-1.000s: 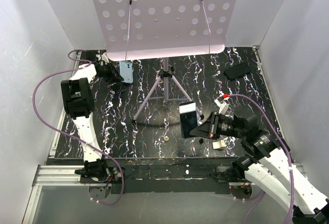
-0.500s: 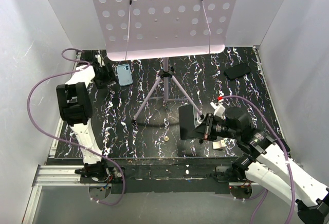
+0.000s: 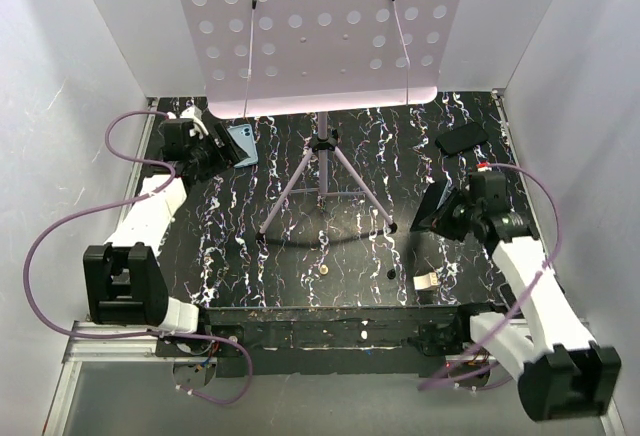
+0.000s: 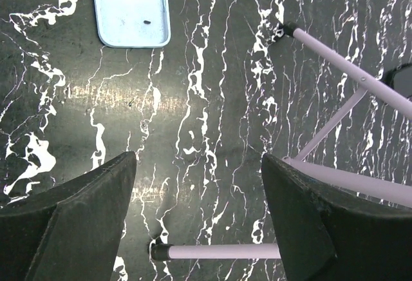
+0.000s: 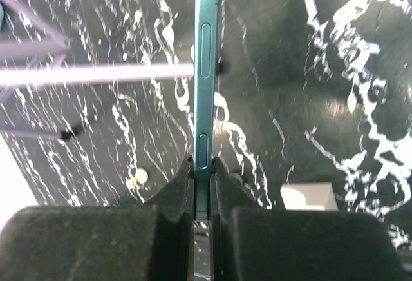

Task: Take the phone out of the phone case
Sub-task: Place the phone at the center of the board.

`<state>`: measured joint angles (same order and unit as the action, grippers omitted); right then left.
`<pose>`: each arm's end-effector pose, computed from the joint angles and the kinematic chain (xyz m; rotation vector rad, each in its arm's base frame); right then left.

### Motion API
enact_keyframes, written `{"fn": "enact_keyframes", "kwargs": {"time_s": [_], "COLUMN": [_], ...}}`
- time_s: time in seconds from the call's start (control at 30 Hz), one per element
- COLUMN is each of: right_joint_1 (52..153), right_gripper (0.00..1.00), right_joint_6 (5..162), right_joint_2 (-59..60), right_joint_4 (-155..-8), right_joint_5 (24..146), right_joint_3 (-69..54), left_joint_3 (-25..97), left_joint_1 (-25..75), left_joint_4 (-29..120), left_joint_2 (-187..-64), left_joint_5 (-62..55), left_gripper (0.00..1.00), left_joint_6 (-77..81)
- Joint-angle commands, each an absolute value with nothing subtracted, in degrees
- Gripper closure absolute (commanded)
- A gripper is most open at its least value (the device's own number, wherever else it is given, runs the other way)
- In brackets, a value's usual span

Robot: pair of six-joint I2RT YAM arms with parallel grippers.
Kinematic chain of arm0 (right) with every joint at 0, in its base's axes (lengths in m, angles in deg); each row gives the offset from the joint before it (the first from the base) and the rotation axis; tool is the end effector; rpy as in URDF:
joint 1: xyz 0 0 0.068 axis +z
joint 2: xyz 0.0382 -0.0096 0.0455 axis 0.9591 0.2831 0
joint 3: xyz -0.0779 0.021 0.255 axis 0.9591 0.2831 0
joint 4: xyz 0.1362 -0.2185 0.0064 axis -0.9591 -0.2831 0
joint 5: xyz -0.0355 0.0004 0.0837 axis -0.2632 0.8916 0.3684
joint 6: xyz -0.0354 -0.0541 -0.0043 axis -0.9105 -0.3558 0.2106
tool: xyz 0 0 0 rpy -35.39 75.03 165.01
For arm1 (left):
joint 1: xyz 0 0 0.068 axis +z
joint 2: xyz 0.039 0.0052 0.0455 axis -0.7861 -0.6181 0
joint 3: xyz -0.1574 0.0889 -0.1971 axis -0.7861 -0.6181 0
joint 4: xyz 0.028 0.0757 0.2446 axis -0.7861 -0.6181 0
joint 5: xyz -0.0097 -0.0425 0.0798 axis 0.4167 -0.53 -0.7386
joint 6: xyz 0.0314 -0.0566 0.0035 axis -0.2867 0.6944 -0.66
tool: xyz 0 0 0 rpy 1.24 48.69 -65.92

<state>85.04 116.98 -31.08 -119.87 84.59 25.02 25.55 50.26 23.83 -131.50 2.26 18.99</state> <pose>0.1804 0.0435 0.2543 0.5412 2.3747 0.5829 0.3242 -0.0211 0.2639 -0.4048 2.2639 -0.5517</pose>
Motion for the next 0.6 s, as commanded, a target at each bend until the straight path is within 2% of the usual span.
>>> {"fn": "enact_keyframes", "kwargs": {"time_s": [0.0, 0.1, 0.27, 0.43, 0.57], "right_joint_1": [74.19, 70.40, 69.95, 70.74, 72.32], "right_gripper": [0.99, 0.99, 0.99, 0.99, 0.99], "right_joint_6": [112.35, 114.28, 121.21, 132.90, 136.43], "right_joint_2": [-21.39, -11.11, 6.30, 14.58, 18.97], "right_joint_4": [-104.05, -93.05, -78.64, -62.73, -58.84], "right_joint_5": [98.32, 104.67, 110.92, 106.10, 100.64], "right_joint_3": [23.09, 22.48, 17.03, 18.25, 16.85], "left_joint_3": [22.69, 21.37, 19.96, 18.99, 18.73], "left_joint_1": [50.24, 49.19, 48.66, 48.66, 48.66], "left_joint_4": [28.55, 29.52, 31.28, 32.68, 33.38], "left_joint_2": [-126.51, -126.15, -126.59, -125.36, -125.71], "left_joint_5": [0.72, 0.71, 3.96, 4.76, 6.51], "left_gripper": [0.22, 0.22, 0.22, 0.22, 0.23], "left_joint_6": [20.87, 20.25, 23.50, 25.08, 26.22]}}
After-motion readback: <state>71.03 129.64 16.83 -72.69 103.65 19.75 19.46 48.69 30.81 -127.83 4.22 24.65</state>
